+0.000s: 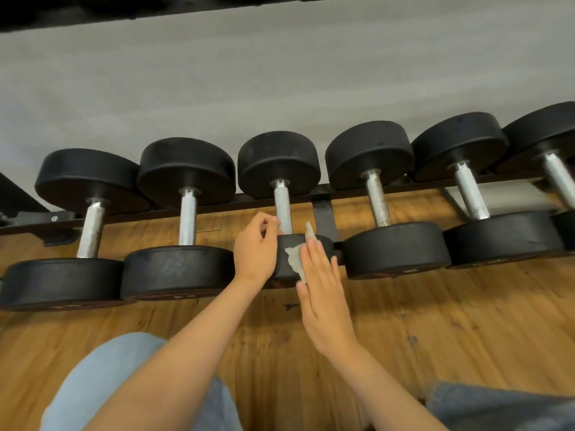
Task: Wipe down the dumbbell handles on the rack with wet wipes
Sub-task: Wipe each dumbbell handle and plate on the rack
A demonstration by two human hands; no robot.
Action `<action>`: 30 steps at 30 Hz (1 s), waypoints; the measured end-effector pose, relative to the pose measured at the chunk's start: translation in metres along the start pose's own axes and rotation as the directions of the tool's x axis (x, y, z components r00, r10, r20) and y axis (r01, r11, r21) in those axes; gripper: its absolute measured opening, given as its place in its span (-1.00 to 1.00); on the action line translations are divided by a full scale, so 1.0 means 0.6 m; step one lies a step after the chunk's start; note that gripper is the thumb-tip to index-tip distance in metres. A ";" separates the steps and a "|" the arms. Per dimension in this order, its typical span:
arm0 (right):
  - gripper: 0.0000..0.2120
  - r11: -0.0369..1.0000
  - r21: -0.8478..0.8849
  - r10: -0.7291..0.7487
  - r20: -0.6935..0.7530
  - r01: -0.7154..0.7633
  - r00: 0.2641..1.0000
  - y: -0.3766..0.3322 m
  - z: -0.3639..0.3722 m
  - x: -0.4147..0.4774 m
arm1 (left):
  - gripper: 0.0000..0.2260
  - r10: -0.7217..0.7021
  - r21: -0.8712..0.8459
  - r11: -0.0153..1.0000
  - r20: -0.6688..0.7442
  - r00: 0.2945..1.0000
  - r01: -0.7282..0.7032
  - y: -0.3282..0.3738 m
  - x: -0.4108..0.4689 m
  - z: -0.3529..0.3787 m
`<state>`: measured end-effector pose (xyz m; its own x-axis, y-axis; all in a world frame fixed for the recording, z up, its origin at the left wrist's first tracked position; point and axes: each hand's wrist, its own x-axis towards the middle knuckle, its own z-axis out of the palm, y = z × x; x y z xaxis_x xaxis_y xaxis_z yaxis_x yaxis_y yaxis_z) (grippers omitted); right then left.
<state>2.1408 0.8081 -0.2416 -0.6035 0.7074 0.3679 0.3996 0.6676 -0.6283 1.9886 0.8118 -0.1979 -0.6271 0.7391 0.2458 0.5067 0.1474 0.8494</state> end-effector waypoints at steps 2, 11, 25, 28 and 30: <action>-0.53 1.000 0.020 -0.009 0.002 0.008 1.000 0.008 -0.003 0.007 | -0.85 0.008 0.000 1.000 -0.002 1.000 -0.008 0.002 0.000 -0.001; -0.56 0.962 0.239 0.145 -0.028 -0.134 0.989 0.018 0.002 0.018 | -0.93 0.054 0.046 0.997 0.007 0.998 -0.055 0.002 -0.003 -0.002; -0.53 0.760 0.550 0.383 0.054 -0.347 0.922 0.041 0.002 0.014 | -0.90 0.147 0.109 0.982 0.088 0.985 -0.156 0.001 -0.007 -0.005; -0.49 0.724 0.571 0.415 0.086 -0.386 0.906 0.046 0.002 0.004 | -0.91 0.146 0.094 0.983 0.092 0.985 -0.155 0.001 -0.006 -0.006; -0.46 0.681 0.590 0.443 0.139 -0.433 0.886 0.057 -0.001 0.013 | -0.91 0.139 0.087 0.985 0.103 0.985 -0.148 0.000 -0.007 -0.006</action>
<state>2.1506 0.8365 -0.2599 -0.4540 0.8897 -0.0477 0.1263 0.0113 -0.9919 1.9892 0.8067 -0.1972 -0.4869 0.8159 0.3119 0.6431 0.0931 0.7601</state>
